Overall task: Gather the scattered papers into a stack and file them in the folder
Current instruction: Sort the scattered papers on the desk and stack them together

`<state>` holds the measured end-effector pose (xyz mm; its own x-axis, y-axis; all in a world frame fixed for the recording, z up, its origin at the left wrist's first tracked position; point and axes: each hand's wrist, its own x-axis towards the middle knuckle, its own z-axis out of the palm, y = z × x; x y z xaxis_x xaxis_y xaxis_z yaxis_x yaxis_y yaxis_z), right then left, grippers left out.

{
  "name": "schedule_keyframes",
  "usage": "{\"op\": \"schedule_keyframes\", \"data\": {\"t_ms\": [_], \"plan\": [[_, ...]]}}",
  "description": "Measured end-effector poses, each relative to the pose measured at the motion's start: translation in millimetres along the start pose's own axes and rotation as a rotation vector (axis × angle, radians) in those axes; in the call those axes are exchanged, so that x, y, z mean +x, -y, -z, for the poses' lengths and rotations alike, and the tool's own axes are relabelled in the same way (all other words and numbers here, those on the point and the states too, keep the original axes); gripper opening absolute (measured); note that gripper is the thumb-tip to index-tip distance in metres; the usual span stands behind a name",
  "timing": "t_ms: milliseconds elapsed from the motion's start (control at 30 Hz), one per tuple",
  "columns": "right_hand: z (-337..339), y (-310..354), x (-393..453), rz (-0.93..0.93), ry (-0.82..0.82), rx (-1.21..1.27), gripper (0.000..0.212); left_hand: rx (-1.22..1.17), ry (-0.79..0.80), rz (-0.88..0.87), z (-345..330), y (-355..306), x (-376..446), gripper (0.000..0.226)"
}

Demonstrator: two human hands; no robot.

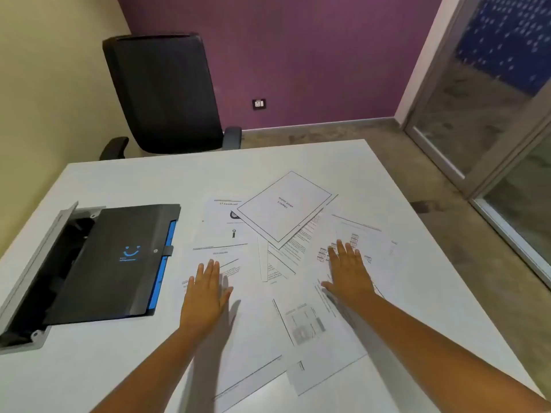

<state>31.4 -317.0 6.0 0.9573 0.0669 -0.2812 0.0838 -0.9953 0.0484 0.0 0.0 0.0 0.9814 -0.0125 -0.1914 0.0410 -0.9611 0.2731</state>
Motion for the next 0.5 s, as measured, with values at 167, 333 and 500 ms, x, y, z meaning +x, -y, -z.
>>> {"op": "schedule_keyframes", "data": {"t_ms": [167, 333, 500], "plan": [[-28, 5, -10, 0.165, 0.232, -0.005, 0.108, 0.079, 0.117, 0.018, -26, 7, -24, 0.125], [-38, 5, -15, 0.158, 0.328, 0.031, 0.111, 0.173, 0.307, 0.111, -39, 11, -44, 0.117], [-39, 6, -14, 0.125, 0.388, 0.079, 0.112, 0.204, 0.444, 0.119, -40, 8, -44, 0.15]]}}
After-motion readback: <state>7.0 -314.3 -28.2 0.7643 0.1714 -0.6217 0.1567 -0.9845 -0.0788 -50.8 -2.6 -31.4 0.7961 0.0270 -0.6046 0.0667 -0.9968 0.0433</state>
